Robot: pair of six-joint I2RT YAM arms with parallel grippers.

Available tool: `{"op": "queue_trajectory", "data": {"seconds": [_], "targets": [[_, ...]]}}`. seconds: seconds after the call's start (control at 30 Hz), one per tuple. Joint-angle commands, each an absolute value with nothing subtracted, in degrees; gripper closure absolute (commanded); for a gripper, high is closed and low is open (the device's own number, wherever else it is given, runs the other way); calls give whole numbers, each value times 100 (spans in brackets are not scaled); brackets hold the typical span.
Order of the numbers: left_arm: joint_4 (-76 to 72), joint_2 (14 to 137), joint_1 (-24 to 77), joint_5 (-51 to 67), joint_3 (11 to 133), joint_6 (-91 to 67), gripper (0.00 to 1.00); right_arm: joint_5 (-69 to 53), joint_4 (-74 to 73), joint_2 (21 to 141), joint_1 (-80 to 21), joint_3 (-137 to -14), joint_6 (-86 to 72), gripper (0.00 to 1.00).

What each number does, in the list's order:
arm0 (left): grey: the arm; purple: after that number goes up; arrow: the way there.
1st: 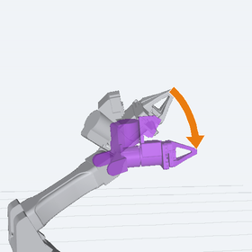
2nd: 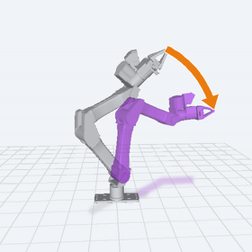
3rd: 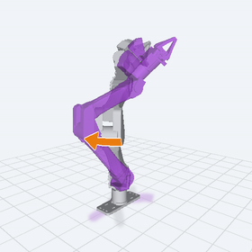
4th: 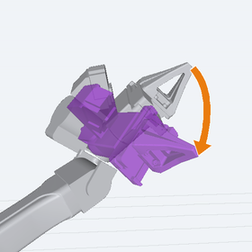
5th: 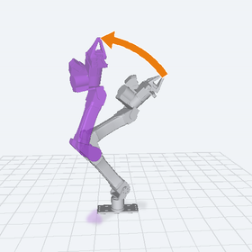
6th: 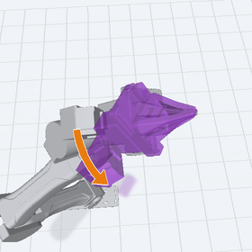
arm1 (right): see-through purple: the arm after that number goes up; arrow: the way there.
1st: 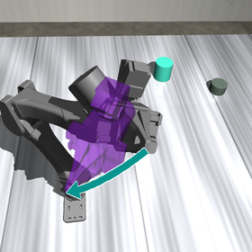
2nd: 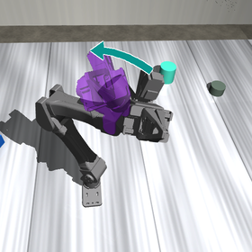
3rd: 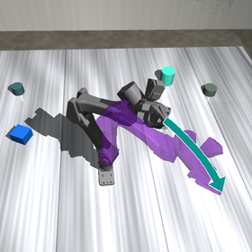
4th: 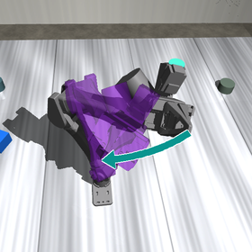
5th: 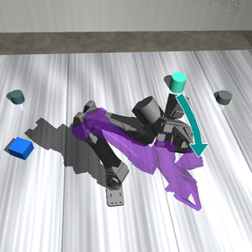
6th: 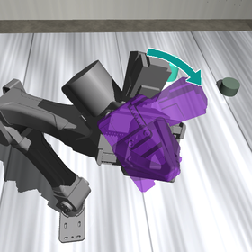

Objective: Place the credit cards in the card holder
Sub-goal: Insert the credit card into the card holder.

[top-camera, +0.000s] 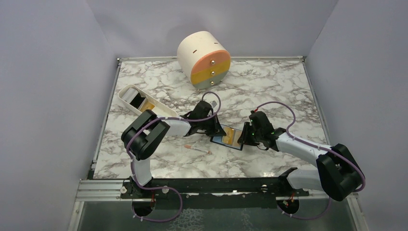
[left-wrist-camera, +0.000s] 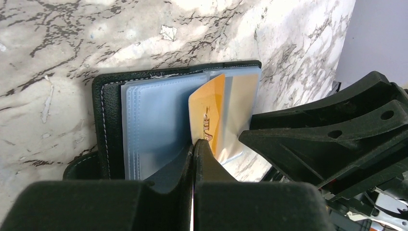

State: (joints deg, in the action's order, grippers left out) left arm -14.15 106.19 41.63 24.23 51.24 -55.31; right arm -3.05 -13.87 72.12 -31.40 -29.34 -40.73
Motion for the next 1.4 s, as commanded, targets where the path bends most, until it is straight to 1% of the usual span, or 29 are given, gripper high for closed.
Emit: {"op": "queue_trajectory", "data": {"seconds": [0.0,0.17,0.53,1.03,1.37], "targets": [[-1143,10872,4344,2448,5207,-5154,100,-324,-1336,7242,-3137,-2970,-4133,73],[-1070,10907,4420,2512,5298,-5052,100,-290,-1209,7256,-3133,-2948,-4085,73],[209,10529,4377,2156,5603,-4147,100,-80,-1322,7385,-3138,-3020,-4000,73],[38,10807,4386,2609,5678,-4123,100,-97,-1171,7407,-3138,-2989,-3926,73],[145,10758,4396,2546,5583,-4049,100,-53,-1160,7502,-3138,-3009,-3920,73]]}}
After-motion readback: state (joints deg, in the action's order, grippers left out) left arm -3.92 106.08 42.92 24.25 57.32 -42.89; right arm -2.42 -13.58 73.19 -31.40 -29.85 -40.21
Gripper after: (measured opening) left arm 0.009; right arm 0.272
